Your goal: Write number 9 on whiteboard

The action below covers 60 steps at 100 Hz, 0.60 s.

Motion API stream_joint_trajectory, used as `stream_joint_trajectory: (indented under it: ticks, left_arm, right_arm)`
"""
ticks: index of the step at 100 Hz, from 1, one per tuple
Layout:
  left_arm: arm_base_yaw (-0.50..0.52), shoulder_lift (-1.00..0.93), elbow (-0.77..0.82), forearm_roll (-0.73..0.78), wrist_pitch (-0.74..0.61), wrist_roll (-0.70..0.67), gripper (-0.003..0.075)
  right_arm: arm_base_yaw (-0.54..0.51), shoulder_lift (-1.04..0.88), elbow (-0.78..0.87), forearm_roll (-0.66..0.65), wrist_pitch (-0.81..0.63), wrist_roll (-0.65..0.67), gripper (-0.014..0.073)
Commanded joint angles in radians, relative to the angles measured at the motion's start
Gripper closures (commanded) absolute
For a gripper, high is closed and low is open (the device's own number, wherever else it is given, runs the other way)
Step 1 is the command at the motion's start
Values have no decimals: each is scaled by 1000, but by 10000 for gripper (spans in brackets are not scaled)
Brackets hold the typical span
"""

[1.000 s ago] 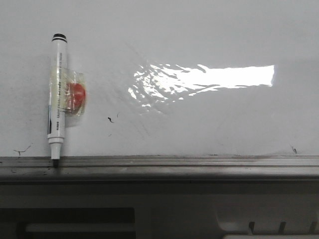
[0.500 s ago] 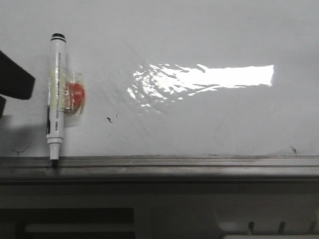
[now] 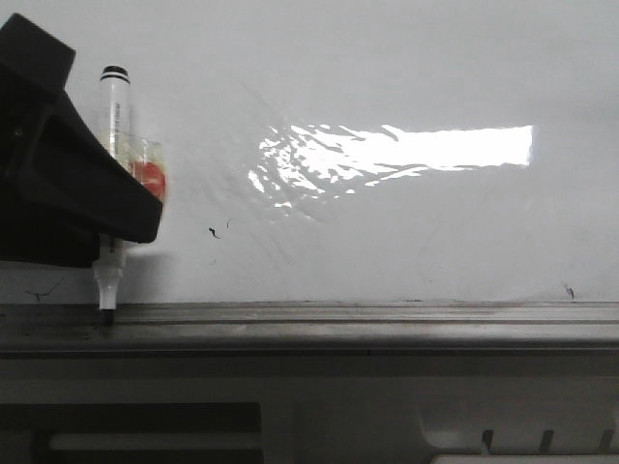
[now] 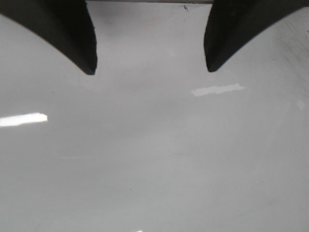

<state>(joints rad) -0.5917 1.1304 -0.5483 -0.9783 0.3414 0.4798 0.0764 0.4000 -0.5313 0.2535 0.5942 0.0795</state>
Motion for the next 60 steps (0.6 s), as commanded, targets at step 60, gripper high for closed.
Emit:
stream_joint_trajectory:
  ticks: [60]
  left_arm:
    - [-3, -45, -35, -529, 347, 1107, 738]
  right_arm:
    - [138, 129, -113, 929, 260, -1116, 179]
